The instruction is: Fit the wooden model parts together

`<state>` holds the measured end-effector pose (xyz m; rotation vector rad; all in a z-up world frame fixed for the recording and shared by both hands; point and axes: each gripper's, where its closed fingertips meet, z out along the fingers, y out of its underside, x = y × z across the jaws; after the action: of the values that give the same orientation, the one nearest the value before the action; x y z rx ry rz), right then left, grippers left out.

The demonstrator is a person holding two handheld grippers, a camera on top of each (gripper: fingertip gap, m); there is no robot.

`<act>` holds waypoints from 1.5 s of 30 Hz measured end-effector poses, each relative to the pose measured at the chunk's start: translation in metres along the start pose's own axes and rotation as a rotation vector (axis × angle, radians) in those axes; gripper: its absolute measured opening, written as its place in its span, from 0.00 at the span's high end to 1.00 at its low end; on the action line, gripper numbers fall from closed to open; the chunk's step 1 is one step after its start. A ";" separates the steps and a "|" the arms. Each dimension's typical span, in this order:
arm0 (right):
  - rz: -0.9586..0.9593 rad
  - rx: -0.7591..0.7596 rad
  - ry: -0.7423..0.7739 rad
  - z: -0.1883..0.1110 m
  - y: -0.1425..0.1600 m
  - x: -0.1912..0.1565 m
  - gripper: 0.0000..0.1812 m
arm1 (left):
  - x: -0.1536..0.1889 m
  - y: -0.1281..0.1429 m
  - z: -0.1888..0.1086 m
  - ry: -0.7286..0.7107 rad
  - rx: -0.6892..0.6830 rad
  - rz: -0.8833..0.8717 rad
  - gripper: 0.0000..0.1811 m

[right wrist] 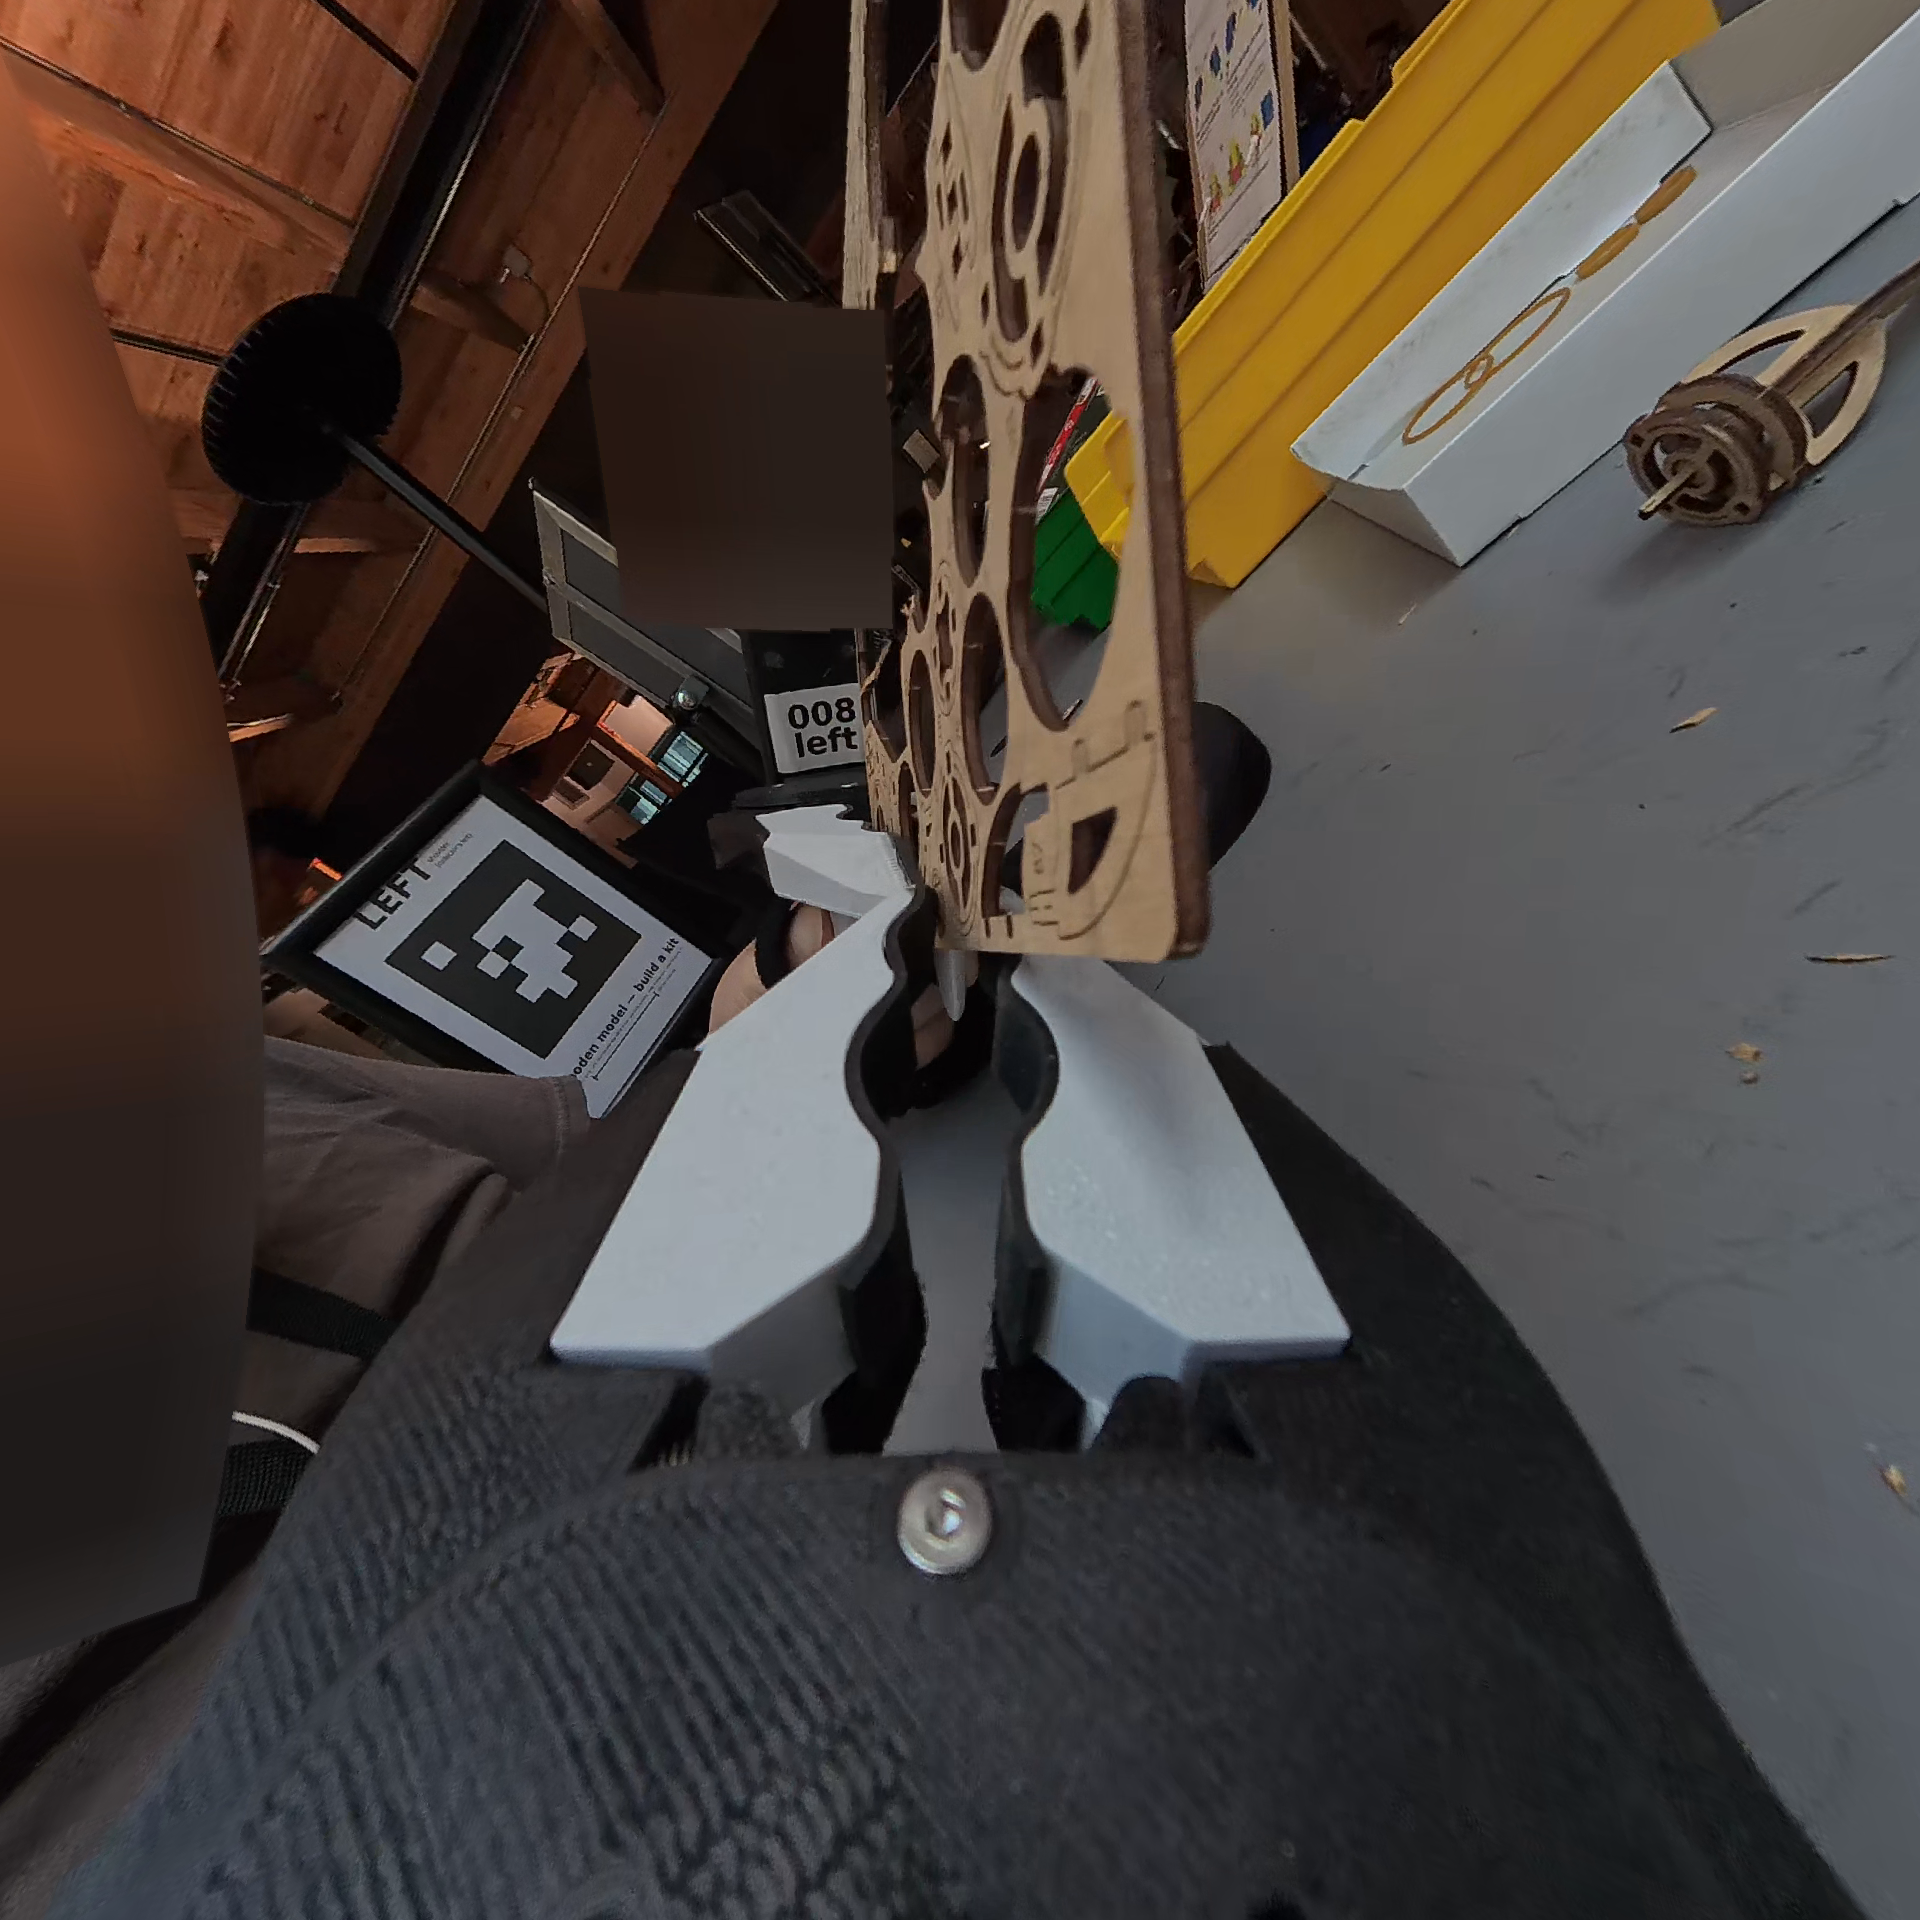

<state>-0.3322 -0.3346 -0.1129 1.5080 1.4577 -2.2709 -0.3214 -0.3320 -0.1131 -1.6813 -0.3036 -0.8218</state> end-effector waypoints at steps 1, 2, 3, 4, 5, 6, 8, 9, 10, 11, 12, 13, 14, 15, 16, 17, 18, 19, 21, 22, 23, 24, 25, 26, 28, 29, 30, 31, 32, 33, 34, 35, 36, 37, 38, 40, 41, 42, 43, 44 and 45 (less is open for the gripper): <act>0.003 -0.003 0.002 0.000 0.001 0.001 0.97 | -0.001 0.001 0.000 -0.009 -0.001 0.009 0.99; 0.001 -0.009 0.005 0.000 0.001 0.001 0.97 | -0.001 0.001 0.000 -0.014 -0.001 0.012 0.99; 0.004 -0.017 -0.001 0.001 0.002 0.001 0.97 | -0.001 0.002 -0.001 -0.011 -0.002 0.002 0.99; 0.002 -0.023 -0.001 0.001 0.003 0.001 0.97 | -0.001 0.003 -0.002 -0.004 -0.004 -0.016 1.00; -0.010 -0.030 0.011 0.002 0.005 0.002 0.97 | -0.003 0.003 -0.003 -0.002 -0.004 -0.036 0.99; -0.027 -0.033 0.032 0.003 0.006 0.004 0.97 | -0.004 0.004 -0.003 -0.008 -0.003 -0.045 0.99; -0.040 -0.035 0.053 0.004 0.007 0.007 0.97 | -0.007 0.005 -0.004 -0.027 0.005 -0.040 0.99; -0.047 -0.034 0.066 0.004 0.007 0.008 0.97 | -0.007 0.005 -0.003 -0.032 0.008 -0.040 0.99; -0.049 -0.035 0.071 0.004 0.007 0.008 0.97 | -0.008 0.006 -0.003 -0.034 0.009 -0.044 0.99; -0.052 -0.036 0.080 0.004 0.007 0.009 0.96 | -0.009 0.006 -0.003 -0.035 0.010 -0.048 0.99; -0.053 -0.038 0.082 0.004 0.008 0.010 0.96 | -0.009 0.006 -0.004 -0.033 0.011 -0.052 0.99; -0.046 -0.041 0.083 0.004 0.008 0.010 0.96 | -0.010 0.007 -0.004 -0.040 0.013 -0.048 0.99; -0.041 -0.045 0.088 0.005 0.008 0.012 0.96 | -0.010 0.007 -0.004 -0.044 0.014 -0.045 0.99; -0.034 -0.046 0.092 0.004 0.009 0.013 0.97 | -0.011 0.007 -0.004 -0.048 0.011 -0.044 1.00; -0.046 -0.048 0.111 0.005 0.009 0.014 0.97 | -0.011 0.007 -0.004 -0.049 0.012 -0.043 1.00; -0.059 -0.042 0.108 0.005 0.008 0.013 0.97 | -0.010 0.006 -0.004 -0.034 0.016 -0.048 1.00; -0.065 -0.035 0.100 0.004 0.008 0.011 0.97 | -0.009 0.006 -0.003 -0.031 0.016 -0.046 0.99; -0.060 -0.035 0.102 0.004 0.007 0.012 0.97 | -0.010 0.006 -0.003 -0.042 0.017 -0.033 0.99; -0.052 -0.030 0.101 0.005 0.006 0.012 0.96 | -0.010 0.005 -0.003 -0.038 0.020 -0.025 0.99; -0.052 -0.017 0.085 0.004 0.005 0.010 0.96 | -0.008 0.005 -0.003 -0.023 0.020 -0.028 0.99; -0.041 -0.008 0.070 0.003 0.004 0.009 0.95 | -0.007 0.005 -0.002 -0.018 0.017 -0.023 0.99; -0.026 -0.003 0.070 0.002 0.004 0.009 0.95 | -0.008 0.005 -0.001 -0.029 0.016 -0.013 0.99; -0.026 0.003 0.088 0.001 0.003 0.012 0.94 | -0.010 0.004 -0.001 -0.048 0.018 -0.001 0.99; -0.037 0.007 0.120 0.000 0.002 0.015 0.94 | -0.011 0.004 -0.001 -0.058 0.023 0.003 0.98; -0.068 0.011 0.144 0.001 0.002 0.015 0.93 | -0.011 0.003 -0.001 -0.055 0.029 -0.006 0.99; -0.072 0.018 0.151 0.000 0.001 0.015 0.93 | -0.011 0.002 -0.002 -0.052 0.031 -0.010 0.98; -0.070 0.025 0.151 0.001 0.001 0.015 0.93 | -0.010 0.002 -0.002 -0.051 0.032 -0.011 0.98; -0.065 0.035 0.146 0.001 0.000 0.014 0.92 | -0.010 0.002 -0.001 -0.052 0.032 -0.010 0.98; -0.056 0.041 0.141 0.000 -0.001 0.014 0.91 | -0.011 0.002 -0.001 -0.056 0.031 -0.010 0.98; -0.047 0.043 0.140 0.000 -0.001 0.014 0.91 | -0.011 0.002 -0.001 -0.057 0.030 -0.009 0.98; -0.040 0.046 0.142 0.000 -0.001 0.015 0.93 | -0.011 0.002 0.000 -0.057 0.030 -0.008 0.98; -0.036 0.048 0.140 0.000 -0.002 0.015 0.93 | -0.011 0.002 0.000 -0.058 0.030 -0.008 0.98; -0.035 0.043 0.141 0.000 -0.001 0.016 0.93 | -0.011 0.002 -0.001 -0.060 0.029 -0.010 0.98; -0.037 0.035 0.147 0.000 -0.001 0.016 0.93 | -0.012 0.003 -0.001 -0.064 0.028 -0.011 0.98; -0.047 0.032 0.160 0.000 -0.001 0.017 0.93 | -0.012 0.003 -0.001 -0.070 0.029 -0.012 1.00; -0.070 0.022 0.179 0.001 0.001 0.018 0.93 | -0.013 0.003 -0.002 -0.072 0.028 -0.022 1.00; -0.065 0.018 0.183 0.002 0.001 0.019 0.93 | -0.014 0.004 -0.003 -0.079 0.027 -0.022 1.00; -0.047 0.013 0.178 0.002 0.002 0.020 0.93 | -0.014 0.004 -0.002 -0.090 0.025 -0.011 1.00; -0.031 0.012 0.179 0.002 0.002 0.021 0.93 | -0.015 0.005 -0.002 -0.104 0.024 0.002 1.00; -0.026 0.012 0.180 0.001 0.002 0.021 0.93 | -0.015 0.005 -0.002 -0.112 0.025 0.011 1.00; -0.020 0.015 0.182 0.001 0.002 0.021 0.93 | -0.016 0.005 -0.002 -0.117 0.024 0.012 1.00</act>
<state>-0.3432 -0.3277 -0.1300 1.7539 1.5071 -2.2108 -0.3303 -0.3315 -0.1274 -1.7102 -0.3820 -0.7094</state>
